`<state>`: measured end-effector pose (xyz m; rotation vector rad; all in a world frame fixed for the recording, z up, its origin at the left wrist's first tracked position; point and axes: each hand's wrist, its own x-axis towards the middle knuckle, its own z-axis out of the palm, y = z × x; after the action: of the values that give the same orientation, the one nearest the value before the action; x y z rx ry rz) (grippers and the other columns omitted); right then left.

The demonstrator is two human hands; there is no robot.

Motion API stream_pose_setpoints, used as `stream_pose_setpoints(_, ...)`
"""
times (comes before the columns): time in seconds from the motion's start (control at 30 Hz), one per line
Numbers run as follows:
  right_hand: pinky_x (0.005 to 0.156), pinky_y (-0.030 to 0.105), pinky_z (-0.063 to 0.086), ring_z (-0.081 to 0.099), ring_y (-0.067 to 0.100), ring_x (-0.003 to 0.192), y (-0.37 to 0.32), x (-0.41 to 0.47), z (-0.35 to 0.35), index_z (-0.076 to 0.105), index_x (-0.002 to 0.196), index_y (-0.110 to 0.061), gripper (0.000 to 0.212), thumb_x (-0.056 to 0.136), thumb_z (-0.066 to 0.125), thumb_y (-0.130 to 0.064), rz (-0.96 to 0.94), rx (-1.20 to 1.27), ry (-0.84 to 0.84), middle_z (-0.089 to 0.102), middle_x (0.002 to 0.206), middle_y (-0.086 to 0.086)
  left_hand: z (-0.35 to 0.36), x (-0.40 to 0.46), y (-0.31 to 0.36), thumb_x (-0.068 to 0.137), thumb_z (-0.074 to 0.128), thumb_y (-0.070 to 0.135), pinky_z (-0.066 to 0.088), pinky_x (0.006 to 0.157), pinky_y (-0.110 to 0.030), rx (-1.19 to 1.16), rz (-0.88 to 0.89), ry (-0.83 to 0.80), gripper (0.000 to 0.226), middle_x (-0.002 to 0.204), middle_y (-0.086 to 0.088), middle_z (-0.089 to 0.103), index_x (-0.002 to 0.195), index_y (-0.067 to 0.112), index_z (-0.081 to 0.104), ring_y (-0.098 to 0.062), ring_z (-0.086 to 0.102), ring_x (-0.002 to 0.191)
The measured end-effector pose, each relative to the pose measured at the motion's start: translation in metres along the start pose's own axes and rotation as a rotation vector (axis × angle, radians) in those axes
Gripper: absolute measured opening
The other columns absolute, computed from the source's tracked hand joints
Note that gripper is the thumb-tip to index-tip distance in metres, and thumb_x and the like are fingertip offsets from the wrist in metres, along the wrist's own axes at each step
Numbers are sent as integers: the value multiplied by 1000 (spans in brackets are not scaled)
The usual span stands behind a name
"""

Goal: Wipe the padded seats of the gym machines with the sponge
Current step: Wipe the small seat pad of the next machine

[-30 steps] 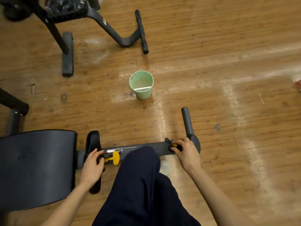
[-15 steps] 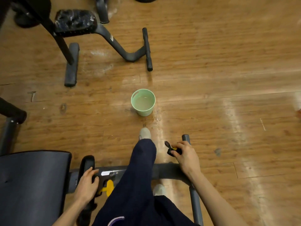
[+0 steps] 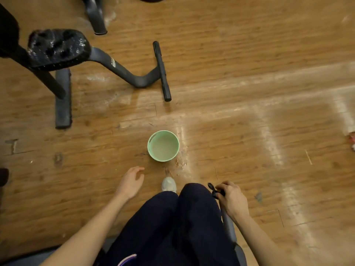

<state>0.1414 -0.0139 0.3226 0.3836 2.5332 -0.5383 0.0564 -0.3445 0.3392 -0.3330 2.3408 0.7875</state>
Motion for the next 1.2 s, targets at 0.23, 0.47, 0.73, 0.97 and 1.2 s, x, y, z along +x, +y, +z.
stream_pose_setpoints(0.23,64,29,45,54,19,108,13,64,-59,69,109,-26,19,92,62,-29,121,-37,10,56,120,-6,-21,64,100,99,48,16,30,113,-34,-67,152,-25,35,143,-2,48,134,15,56,-19,41,135)
stream_pose_setpoints(0.47,65,30,46,56,18,101,-9,177,-118,69,108,-26,19,91,61,-32,30,-33,-24,56,111,-6,-28,114,99,101,48,21,30,111,-36,-107,-88,-26,35,147,-4,44,135,17,54,-21,39,137)
stream_pose_setpoints(0.73,68,30,46,57,17,105,-66,323,-200,69,109,-28,22,89,62,-36,-248,-69,-120,55,117,-9,-55,144,103,102,47,19,40,98,-37,-328,-533,158,35,130,-15,59,133,6,55,-30,56,116)
stream_pose_setpoints(0.97,63,29,43,55,17,106,-149,436,-253,70,107,-27,19,90,63,-33,-486,-135,-166,54,116,-9,-53,180,134,102,48,26,36,110,-41,-474,-730,177,39,140,-13,53,136,10,54,-32,48,129)
stream_pose_setpoints(1.2,69,33,52,57,18,103,-202,547,-292,69,110,-26,23,89,64,-34,-456,-247,-189,55,118,-8,-101,276,181,101,48,29,38,106,-36,-556,-700,165,40,142,-8,52,136,11,54,-27,50,128)
